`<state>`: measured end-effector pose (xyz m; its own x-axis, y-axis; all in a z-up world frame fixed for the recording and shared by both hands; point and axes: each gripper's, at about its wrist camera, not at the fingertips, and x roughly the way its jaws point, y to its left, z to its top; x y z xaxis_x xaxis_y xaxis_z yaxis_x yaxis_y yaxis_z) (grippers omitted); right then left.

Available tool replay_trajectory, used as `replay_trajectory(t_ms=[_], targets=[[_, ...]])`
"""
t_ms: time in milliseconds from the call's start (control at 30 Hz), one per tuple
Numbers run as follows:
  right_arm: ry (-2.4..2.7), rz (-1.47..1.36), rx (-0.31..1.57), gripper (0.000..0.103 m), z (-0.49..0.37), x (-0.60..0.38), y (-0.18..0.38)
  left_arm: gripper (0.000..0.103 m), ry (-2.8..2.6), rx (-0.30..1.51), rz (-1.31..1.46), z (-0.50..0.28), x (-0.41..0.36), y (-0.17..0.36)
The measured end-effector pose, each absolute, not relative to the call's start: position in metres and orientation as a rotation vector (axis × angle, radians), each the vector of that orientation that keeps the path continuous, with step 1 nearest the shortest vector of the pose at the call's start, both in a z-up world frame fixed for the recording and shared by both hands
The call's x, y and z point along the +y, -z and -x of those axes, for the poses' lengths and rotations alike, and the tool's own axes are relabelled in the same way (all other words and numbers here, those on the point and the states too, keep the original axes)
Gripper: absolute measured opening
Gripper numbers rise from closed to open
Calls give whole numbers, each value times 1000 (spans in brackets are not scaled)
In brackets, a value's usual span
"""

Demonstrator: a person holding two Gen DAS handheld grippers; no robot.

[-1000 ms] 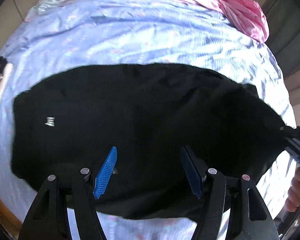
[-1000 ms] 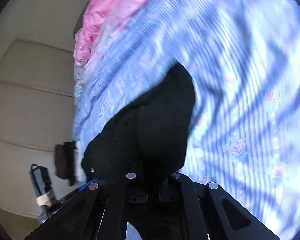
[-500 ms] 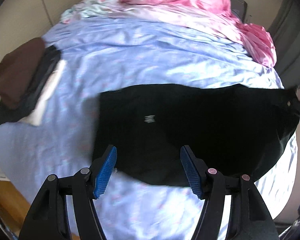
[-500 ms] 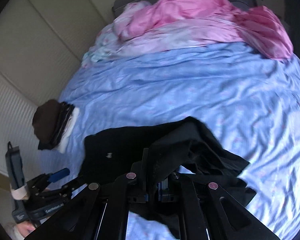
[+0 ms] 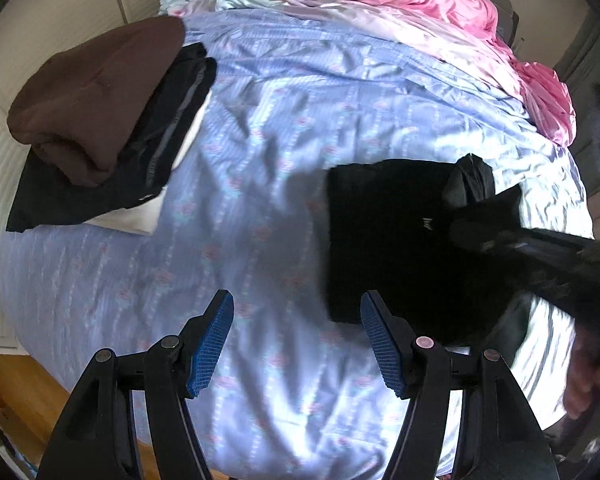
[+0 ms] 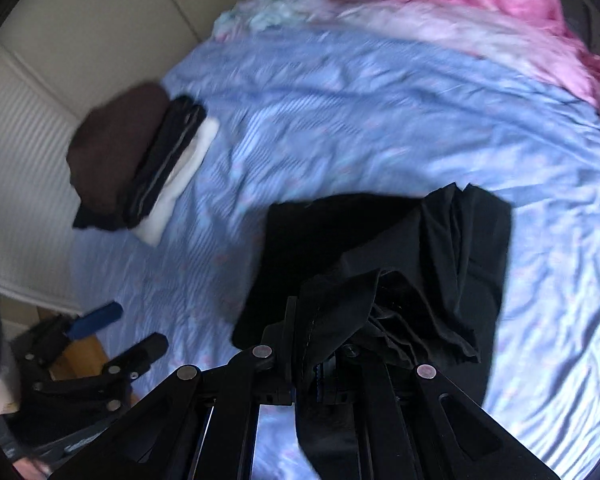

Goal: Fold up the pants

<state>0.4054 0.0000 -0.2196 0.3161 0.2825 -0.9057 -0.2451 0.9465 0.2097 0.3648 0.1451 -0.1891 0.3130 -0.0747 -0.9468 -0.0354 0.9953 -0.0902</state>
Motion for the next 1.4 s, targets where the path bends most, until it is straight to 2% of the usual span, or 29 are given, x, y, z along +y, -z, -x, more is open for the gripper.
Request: replay_trajectory(t_ms=[267,400,467,533,600,967,1133,1267,1400], targets=[[-253,37,1330,8,-431,47,272,65,34,1287,107,-372,191,207],[-240,66,1384,14,-436,63,284,65,32,1298,111,-373,201,213],[-238,78,1390,24,-437,70,284,65,32,1299,104,-375,204,213],[-259,56,1392,48,-436,78,281,65,33,1295,95,-376,205,212],[-265,47,1381,53,-434,84,274,65,34,1286,85,-376,207,209],[-310,-121,1379,54,-413,74,215,65,5,1195,53,-357,211,174],[-346,-178,1323,54,-400,73,188,65,-13,1184,50,-351,212,165],[-302,-213,1232,54,-393,40,173,65,4,1160,45,-346,201,158],[-228,-287,1208,54,-400,-8,182,68,50,1153,45,-344,177,161]])
